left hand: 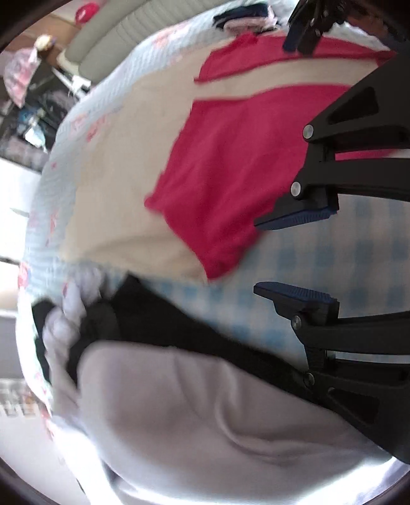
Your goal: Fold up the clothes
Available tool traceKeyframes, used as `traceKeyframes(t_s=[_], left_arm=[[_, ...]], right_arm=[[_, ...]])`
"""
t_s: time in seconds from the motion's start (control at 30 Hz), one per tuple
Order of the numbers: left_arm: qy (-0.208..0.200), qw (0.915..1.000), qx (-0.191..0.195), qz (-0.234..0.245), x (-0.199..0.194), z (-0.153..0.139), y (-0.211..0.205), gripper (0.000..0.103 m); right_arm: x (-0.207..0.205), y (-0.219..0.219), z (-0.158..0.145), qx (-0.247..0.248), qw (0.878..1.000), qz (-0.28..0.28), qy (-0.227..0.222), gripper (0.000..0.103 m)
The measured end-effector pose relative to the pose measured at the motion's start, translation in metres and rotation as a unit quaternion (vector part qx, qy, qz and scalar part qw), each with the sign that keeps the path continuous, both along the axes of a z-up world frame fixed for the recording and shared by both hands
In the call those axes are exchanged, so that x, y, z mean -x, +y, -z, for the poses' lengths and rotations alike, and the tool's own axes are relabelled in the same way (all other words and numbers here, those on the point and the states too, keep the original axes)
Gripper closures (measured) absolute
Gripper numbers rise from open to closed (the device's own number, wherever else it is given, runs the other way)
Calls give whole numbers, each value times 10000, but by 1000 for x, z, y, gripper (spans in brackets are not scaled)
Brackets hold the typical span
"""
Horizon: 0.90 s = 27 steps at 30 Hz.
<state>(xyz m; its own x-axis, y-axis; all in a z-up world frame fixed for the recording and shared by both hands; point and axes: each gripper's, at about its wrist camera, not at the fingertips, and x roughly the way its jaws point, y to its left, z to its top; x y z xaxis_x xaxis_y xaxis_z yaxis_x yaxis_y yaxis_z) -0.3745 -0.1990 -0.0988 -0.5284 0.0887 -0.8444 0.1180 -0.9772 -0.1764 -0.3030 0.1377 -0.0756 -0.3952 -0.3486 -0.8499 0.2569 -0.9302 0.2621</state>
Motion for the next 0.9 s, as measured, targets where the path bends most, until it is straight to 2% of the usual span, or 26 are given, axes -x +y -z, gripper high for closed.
traceKeyframes(t_s=[0.07,0.13,0.27,0.37,0.47,0.5,0.63,0.73,0.8,0.9], left_arm=[[48,9996,167,236,9,1,11,66],[-241,9977,630,114,27,14,12,66],[-368,9991,-26,-217,42,27,-15,66],[-324,9995,31,-14,48,30,-17,68],[-387,9988,-199,201,46,41,-14,84],[-363,9985,-164,362,48,39,-11,89],[-256,9959,176,855,45,24,-3,92],[-199,9935,373,1054,41,10,-9,92],[-337,9898,690,1202,42,14,-6,92],[-652,9821,1209,1290,44,29,4,83]], right_arm=[[4,-23,2,62,9997,-217,41,49],[13,-52,11,-4,9991,-432,0,49],[18,-89,25,-141,9972,-724,-115,49],[9,-98,33,-226,9963,-820,-122,49],[-1,-105,44,-554,9934,-1007,-4,48],[-3,-104,48,-637,9926,-1030,23,48],[-2,-98,47,-594,9947,-841,-72,48],[-5,-97,41,-596,9951,-781,-59,48],[-7,-97,41,-685,9942,-830,-35,48],[-7,-96,50,-871,9925,-846,-101,48]])
